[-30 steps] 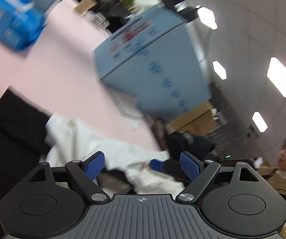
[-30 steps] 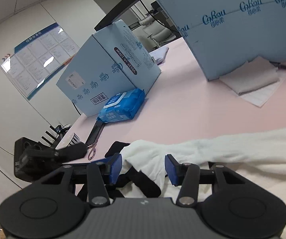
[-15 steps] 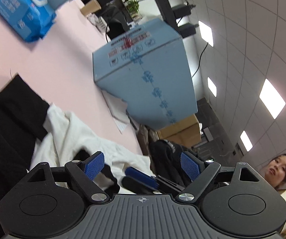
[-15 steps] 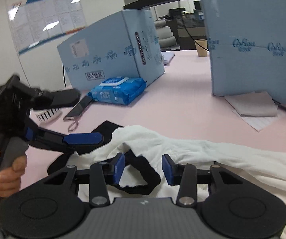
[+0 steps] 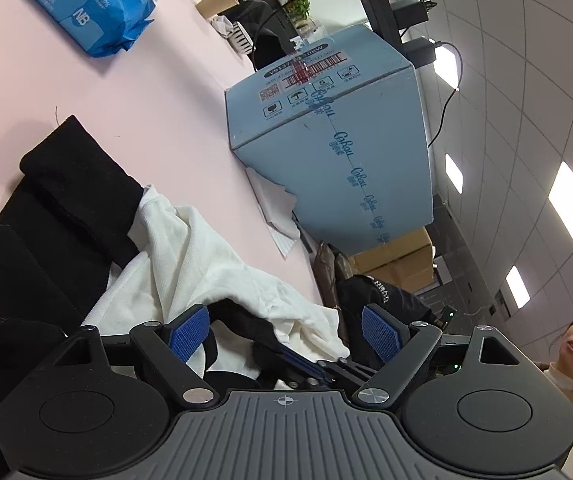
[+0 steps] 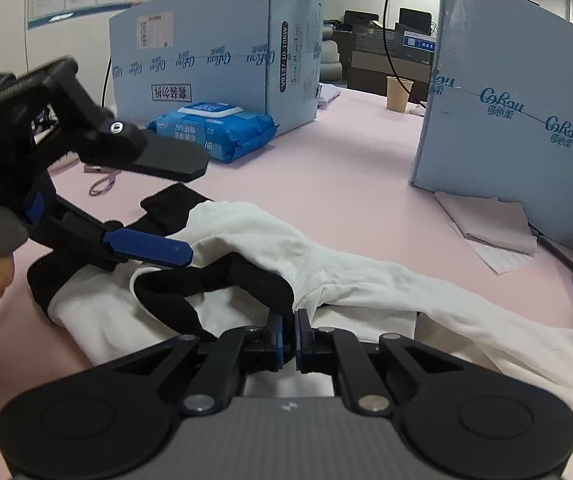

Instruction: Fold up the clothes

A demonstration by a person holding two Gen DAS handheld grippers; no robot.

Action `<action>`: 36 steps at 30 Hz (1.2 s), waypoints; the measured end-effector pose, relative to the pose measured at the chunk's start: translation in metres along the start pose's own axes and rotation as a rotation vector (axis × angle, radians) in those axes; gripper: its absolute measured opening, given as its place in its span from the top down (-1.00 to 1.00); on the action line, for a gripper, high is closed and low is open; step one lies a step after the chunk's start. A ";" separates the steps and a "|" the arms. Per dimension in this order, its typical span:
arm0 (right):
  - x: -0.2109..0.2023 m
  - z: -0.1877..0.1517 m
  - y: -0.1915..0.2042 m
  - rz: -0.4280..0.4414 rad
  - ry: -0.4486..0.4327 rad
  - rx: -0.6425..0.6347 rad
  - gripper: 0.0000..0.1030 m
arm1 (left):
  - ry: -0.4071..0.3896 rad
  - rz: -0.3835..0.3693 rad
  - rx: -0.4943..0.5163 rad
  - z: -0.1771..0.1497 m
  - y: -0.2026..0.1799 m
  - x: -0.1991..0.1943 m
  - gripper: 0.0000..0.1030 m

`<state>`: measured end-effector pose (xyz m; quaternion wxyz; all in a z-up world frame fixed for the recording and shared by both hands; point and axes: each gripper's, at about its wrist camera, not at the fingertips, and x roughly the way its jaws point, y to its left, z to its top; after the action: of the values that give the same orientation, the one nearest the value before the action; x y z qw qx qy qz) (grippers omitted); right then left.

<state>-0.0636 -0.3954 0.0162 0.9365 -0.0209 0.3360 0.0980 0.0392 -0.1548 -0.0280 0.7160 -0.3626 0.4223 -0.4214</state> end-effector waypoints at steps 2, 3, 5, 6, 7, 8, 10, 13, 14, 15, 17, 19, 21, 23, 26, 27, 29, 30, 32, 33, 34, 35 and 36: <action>-0.010 -0.001 -0.009 0.015 -0.017 0.041 0.91 | 0.003 0.010 0.012 0.000 -0.001 0.001 -0.67; -0.012 -0.003 -0.017 0.017 -0.016 0.072 0.91 | 0.005 0.017 0.020 0.000 -0.002 0.002 -0.67; -0.013 -0.007 -0.029 0.018 -0.005 0.112 0.91 | 0.009 0.025 0.032 -0.001 -0.003 0.003 -0.67; -0.012 -0.009 -0.032 0.018 0.004 0.121 0.89 | 0.010 0.025 0.034 -0.001 -0.003 0.003 -0.67; -0.010 -0.012 -0.035 0.017 0.013 0.129 0.79 | 0.012 0.026 0.037 -0.001 -0.003 0.003 -0.67; -0.009 -0.014 -0.039 0.017 0.022 0.138 0.71 | 0.011 0.022 0.032 -0.001 -0.003 0.003 -0.67; -0.021 -0.016 -0.040 -0.001 -0.015 0.141 0.35 | 0.013 0.019 0.025 0.000 -0.002 0.002 -0.67; -0.047 -0.011 -0.038 -0.019 -0.110 0.148 0.12 | 0.007 0.016 0.028 0.001 -0.006 -0.001 -0.67; -0.053 -0.009 -0.036 0.048 -0.132 0.160 0.13 | 0.002 0.012 0.029 0.002 -0.009 -0.003 -0.67; -0.054 -0.003 -0.032 0.087 -0.129 0.157 0.20 | -0.013 -0.003 0.044 0.004 -0.014 -0.006 -0.67; -0.057 0.006 -0.021 0.130 -0.131 0.126 0.19 | -0.041 -0.018 0.070 0.009 -0.024 -0.012 -0.67; -0.048 0.013 -0.014 0.185 -0.105 0.106 0.17 | -0.053 -0.022 0.088 0.013 -0.031 -0.013 -0.69; -0.031 0.018 -0.009 0.251 -0.042 0.113 0.17 | -0.023 -0.009 0.087 0.017 -0.030 -0.004 -0.69; -0.012 0.020 -0.002 0.280 0.009 0.105 0.19 | 0.036 0.008 0.054 0.017 -0.021 0.010 -0.69; 0.010 0.020 0.008 0.282 0.076 0.060 0.29 | 0.061 0.034 0.039 0.012 -0.008 0.019 -0.69; 0.016 0.020 0.010 0.281 0.104 0.046 0.34 | 0.061 0.036 0.050 0.010 -0.005 0.020 -0.69; 0.020 0.017 0.017 0.292 0.141 0.009 0.41 | 0.068 0.048 0.077 0.008 -0.007 0.022 -0.69; 0.020 0.016 0.019 0.295 0.143 -0.007 0.48 | 0.073 0.058 0.092 0.007 -0.009 0.023 -0.69; 0.018 0.015 0.024 0.290 0.140 -0.044 0.67 | 0.074 0.071 0.111 0.006 -0.010 0.025 -0.69; 0.015 0.015 0.026 0.291 0.127 -0.067 0.75 | 0.073 0.074 0.115 0.005 -0.010 0.026 -0.69; 0.014 0.014 0.027 0.292 0.119 -0.074 0.75 | 0.071 0.074 0.115 0.005 -0.010 0.026 -0.69; 0.012 0.014 0.028 0.293 0.111 -0.081 0.78 | 0.070 0.071 0.112 0.006 -0.009 0.026 -0.69; 0.010 0.012 0.029 0.303 0.108 -0.088 0.82 | 0.070 0.067 0.108 0.006 -0.008 0.025 -0.69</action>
<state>-0.0538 -0.3641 0.0198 0.8898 -0.0164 0.3804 0.2516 0.0496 -0.1802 -0.0261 0.7330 -0.2945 0.4355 -0.4317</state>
